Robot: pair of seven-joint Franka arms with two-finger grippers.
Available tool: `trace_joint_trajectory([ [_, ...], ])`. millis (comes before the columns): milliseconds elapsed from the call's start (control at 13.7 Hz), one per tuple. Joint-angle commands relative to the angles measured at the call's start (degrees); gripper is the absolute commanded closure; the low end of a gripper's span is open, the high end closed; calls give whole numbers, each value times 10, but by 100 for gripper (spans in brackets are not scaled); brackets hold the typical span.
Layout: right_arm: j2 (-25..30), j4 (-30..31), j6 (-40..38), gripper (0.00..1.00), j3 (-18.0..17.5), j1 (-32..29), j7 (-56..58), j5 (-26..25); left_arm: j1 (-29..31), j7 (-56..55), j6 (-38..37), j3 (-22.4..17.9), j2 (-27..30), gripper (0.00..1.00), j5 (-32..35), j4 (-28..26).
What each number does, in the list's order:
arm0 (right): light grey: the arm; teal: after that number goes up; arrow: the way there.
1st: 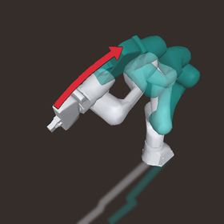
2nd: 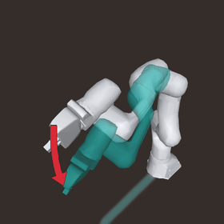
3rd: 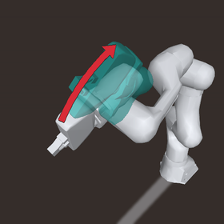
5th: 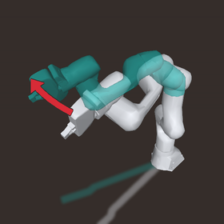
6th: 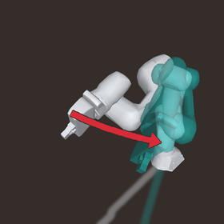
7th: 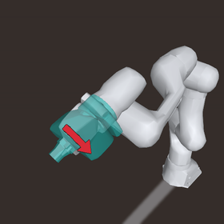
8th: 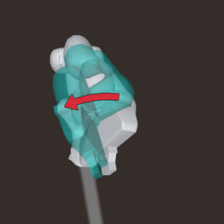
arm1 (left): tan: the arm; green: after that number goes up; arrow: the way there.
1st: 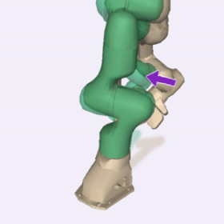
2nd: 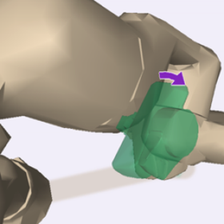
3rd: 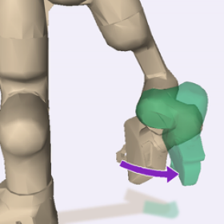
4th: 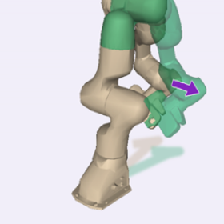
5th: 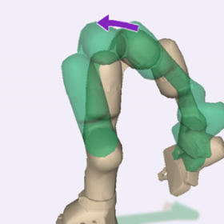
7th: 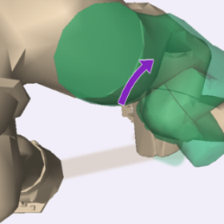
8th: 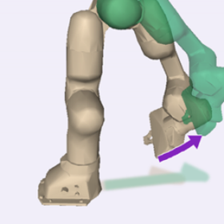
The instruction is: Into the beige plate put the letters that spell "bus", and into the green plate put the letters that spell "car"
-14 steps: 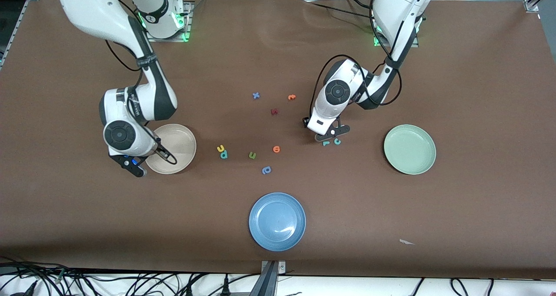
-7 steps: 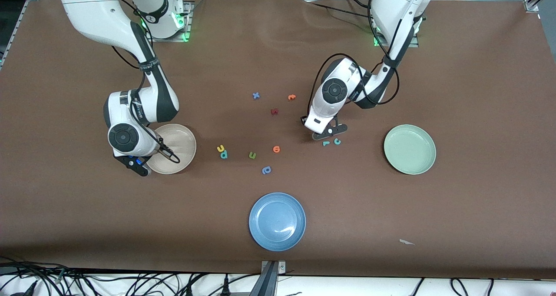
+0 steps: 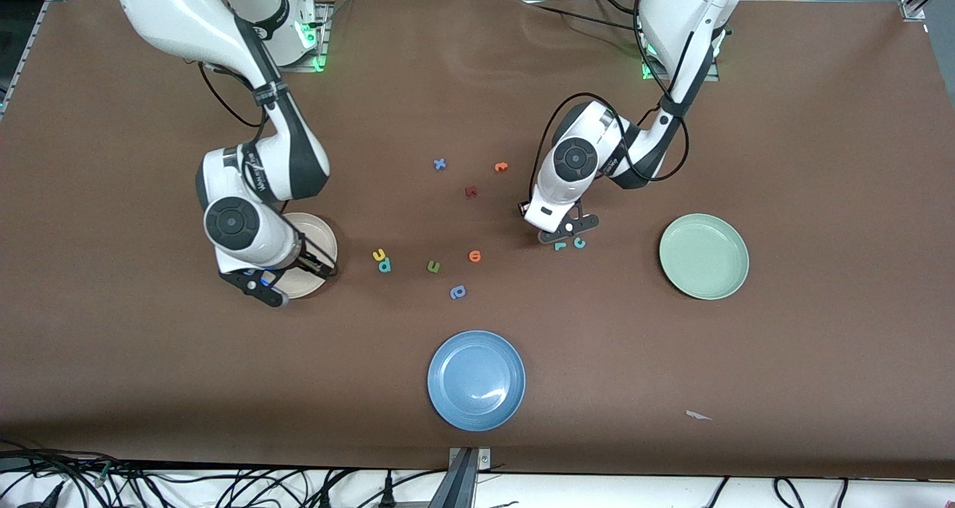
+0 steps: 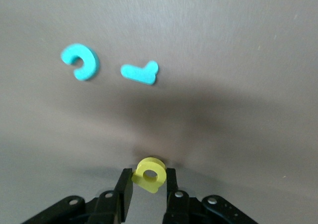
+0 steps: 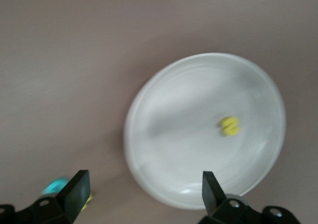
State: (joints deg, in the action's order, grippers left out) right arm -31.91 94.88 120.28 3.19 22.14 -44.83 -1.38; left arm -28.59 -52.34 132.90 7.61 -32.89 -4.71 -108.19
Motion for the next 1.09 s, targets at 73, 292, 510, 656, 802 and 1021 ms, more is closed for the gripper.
trace_joint_trajectory([
  [73,-11,-21,-4,0,-29,3,108,4,58,52,-197,0,9,100,15,127],
  [292,-19,-24,-8,0,-31,5,151,8,128,136,-287,1,41,100,14,155],
  [510,-24,-26,-4,0,-34,8,210,8,202,254,-353,-1,61,100,15,155],
  [656,-31,-25,4,9,-34,8,269,11,262,340,-362,-2,59,100,37,149],
  [802,-41,-22,28,43,-51,9,276,12,317,420,-361,-1,49,100,102,144],
  [1021,-66,-21,69,42,-79,8,276,12,384,505,-326,-1,10,100,131,143],
])
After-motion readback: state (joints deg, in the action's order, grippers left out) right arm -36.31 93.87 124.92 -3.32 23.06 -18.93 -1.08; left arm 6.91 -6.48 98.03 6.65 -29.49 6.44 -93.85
